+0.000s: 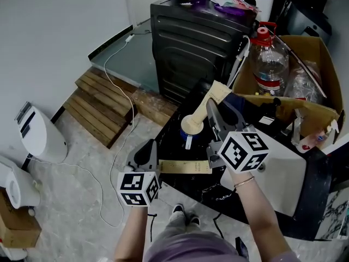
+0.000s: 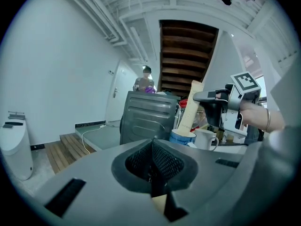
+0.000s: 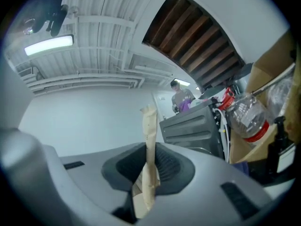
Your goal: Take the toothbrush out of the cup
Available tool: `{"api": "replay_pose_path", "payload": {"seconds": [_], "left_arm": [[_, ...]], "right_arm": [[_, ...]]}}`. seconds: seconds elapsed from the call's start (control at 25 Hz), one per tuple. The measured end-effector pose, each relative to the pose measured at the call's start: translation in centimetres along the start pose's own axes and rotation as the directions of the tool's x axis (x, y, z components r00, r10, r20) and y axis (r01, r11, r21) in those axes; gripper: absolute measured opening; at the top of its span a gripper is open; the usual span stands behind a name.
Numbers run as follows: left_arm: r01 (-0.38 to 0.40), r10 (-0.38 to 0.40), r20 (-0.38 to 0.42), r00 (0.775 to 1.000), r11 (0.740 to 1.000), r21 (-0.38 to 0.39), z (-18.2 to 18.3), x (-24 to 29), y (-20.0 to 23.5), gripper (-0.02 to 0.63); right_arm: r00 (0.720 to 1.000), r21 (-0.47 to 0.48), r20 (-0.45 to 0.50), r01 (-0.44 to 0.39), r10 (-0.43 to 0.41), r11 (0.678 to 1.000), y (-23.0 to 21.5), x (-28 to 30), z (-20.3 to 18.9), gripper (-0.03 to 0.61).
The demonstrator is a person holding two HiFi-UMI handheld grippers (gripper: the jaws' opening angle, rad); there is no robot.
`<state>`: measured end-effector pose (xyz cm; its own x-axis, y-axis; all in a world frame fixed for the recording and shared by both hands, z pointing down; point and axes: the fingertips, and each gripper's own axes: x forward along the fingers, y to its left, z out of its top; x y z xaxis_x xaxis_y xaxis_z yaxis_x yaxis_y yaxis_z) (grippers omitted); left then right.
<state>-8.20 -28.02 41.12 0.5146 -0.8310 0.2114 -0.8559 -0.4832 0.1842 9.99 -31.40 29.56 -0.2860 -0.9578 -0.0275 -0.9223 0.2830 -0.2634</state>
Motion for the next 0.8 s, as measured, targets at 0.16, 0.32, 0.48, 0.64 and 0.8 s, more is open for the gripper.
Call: {"api": "replay_pose_path", "payload": {"seconds": [0.16,0.32,0.48,0.64,0.8], "left_arm": [[-0.022,0.022,0.026,0.999,1.000,0.004,0.6,-1.0,-0.1,0.002],[-0.059,0.059,0.060,0.996,0.998,-0.001,1.1,-2.3,0.0,0.002],[-0.082,0.081,0.073,0.994,0.997,0.005,1.4,-3.5,-0.2,0.002],[-0.098,0.097,0.082,0.992,0.995,0.009,1.4,-4.6,-0.3,0.002],[-0.106,0.105,0.077,0.992,0.994,0.013,0.9,-5.5,-0.9,0.002]], "right_arm": [[0.997,0.002,0.077,-0.004,0.004,1.000,0.6,-1.7,2.7,0.054],[0.989,0.005,0.149,-0.016,0.015,1.000,1.3,-3.7,5.5,0.054],[0.979,-0.004,0.203,-0.025,0.025,1.000,2.0,-6.2,7.7,0.054],[0.975,-0.011,0.220,-0.024,0.026,1.000,2.3,-9.0,8.5,0.052],[0.975,-0.014,0.224,-0.005,0.008,1.000,1.7,-11.8,8.6,0.052]]}}
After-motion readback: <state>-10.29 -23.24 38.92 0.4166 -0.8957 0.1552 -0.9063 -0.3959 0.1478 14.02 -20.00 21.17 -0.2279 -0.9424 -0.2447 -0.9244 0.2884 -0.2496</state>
